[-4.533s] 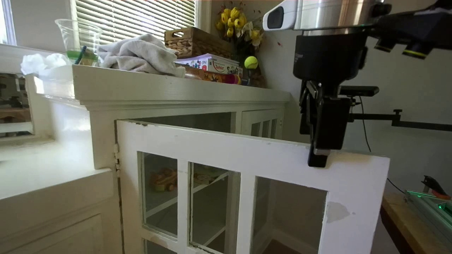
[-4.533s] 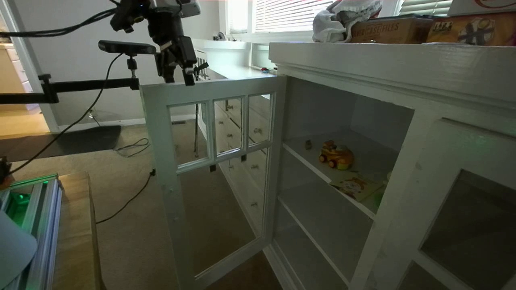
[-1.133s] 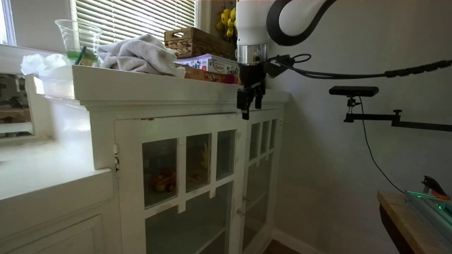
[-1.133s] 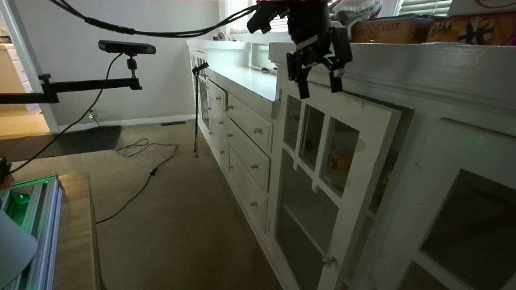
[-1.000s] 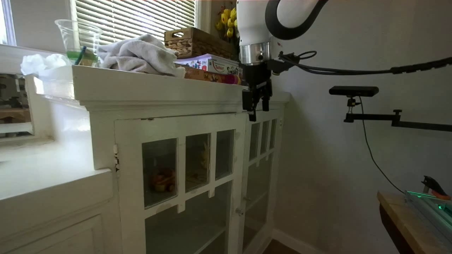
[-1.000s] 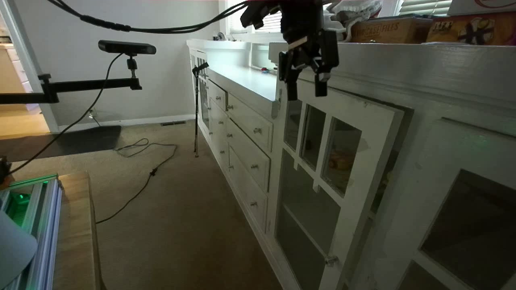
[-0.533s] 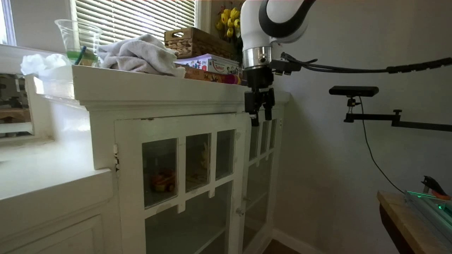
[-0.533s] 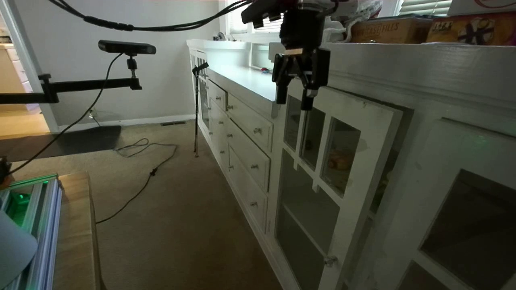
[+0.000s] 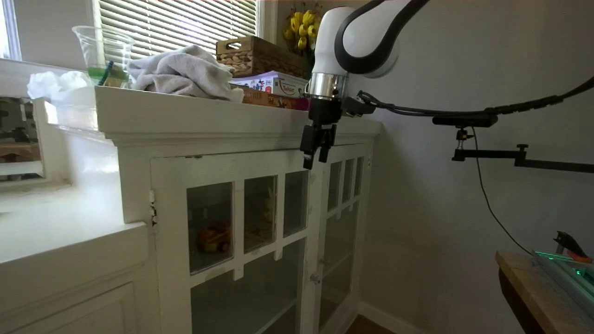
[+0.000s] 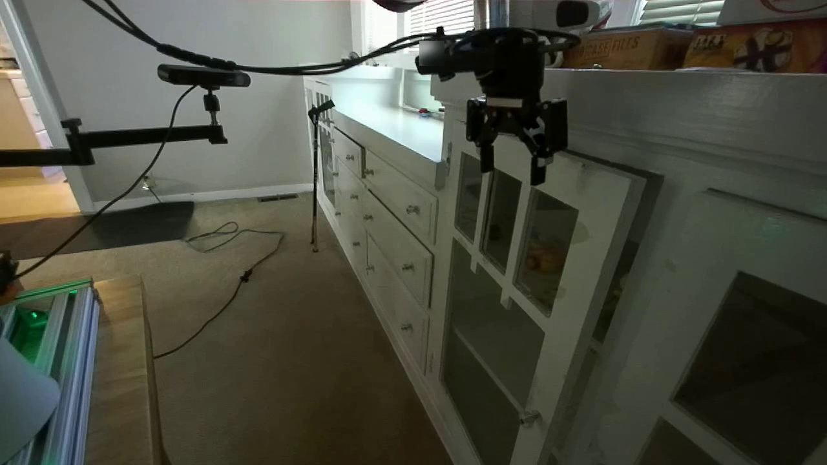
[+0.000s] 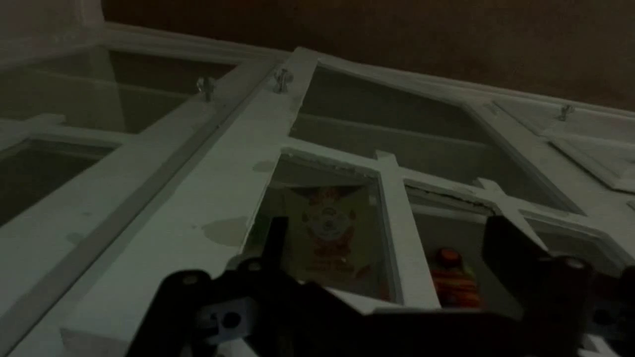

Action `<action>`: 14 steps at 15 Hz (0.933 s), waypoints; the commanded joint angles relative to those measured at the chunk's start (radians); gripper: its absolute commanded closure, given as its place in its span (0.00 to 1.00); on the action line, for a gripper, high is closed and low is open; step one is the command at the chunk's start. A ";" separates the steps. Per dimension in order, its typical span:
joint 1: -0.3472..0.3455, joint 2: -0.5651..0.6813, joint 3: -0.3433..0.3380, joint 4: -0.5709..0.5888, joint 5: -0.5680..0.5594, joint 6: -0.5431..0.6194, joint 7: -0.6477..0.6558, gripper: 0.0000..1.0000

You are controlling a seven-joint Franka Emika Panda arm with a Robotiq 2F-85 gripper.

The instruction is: Close the left cabinet door.

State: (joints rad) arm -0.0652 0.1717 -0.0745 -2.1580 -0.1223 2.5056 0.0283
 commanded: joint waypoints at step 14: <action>-0.043 0.100 -0.019 -0.060 0.001 0.488 -0.118 0.00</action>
State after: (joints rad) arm -0.1036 0.2557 -0.0886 -2.2136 -0.1227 2.9425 -0.0602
